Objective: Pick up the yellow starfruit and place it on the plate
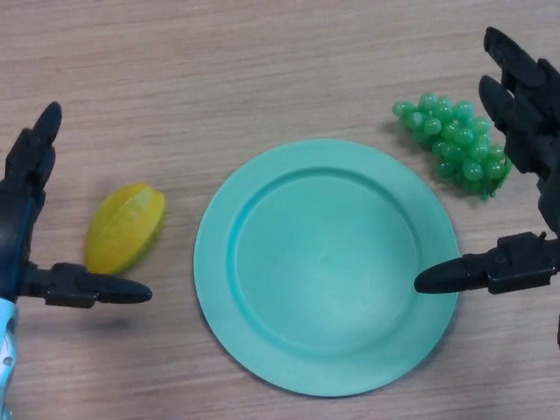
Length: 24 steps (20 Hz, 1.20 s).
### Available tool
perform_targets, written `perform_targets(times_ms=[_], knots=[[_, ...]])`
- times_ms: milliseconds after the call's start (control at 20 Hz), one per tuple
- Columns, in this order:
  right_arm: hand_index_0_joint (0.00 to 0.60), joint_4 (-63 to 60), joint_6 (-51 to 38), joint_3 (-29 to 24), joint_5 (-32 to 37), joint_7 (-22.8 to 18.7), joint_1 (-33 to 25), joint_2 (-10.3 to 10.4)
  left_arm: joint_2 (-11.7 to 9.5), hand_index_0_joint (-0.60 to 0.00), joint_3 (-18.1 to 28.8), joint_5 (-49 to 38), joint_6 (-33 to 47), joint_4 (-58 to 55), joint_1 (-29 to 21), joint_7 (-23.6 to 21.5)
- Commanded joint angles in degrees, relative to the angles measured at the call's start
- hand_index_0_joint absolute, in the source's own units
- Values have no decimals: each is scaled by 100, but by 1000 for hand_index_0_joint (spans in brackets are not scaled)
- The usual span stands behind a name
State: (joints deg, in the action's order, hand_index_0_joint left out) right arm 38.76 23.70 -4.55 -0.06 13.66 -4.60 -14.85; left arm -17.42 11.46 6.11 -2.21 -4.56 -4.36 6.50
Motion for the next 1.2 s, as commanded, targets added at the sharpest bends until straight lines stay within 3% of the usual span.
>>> perform_targets(times_ms=[50, 450, 700, 850, 1050, 1200], knots=[[0, 281, -659, -218, 203, -134, -56, -87, -259, 0, 184, 49, 787, -30, -100, -345], [0, 378, -514, -339, 380, -166, -21, -114, -280, 0, -182, 106, 1419, 1352, -747, -871], [0, 402, -572, -366, 393, -182, -5, -122, -252, 0, -337, 182, 1851, 1785, -953, -905], [0, 530, -385, -420, 550, -229, -14, -123, -249, 0, -415, 500, 2300, 2013, -981, -1068], [0, 433, -498, -434, 547, -181, 27, -130, -456, 0, -456, 1709, 2534, 2442, -1025, -1225], [0, 483, -397, -455, 682, -229, 24, -107, -459, 0, -370, 1622, 2390, 2241, -935, -1354]])
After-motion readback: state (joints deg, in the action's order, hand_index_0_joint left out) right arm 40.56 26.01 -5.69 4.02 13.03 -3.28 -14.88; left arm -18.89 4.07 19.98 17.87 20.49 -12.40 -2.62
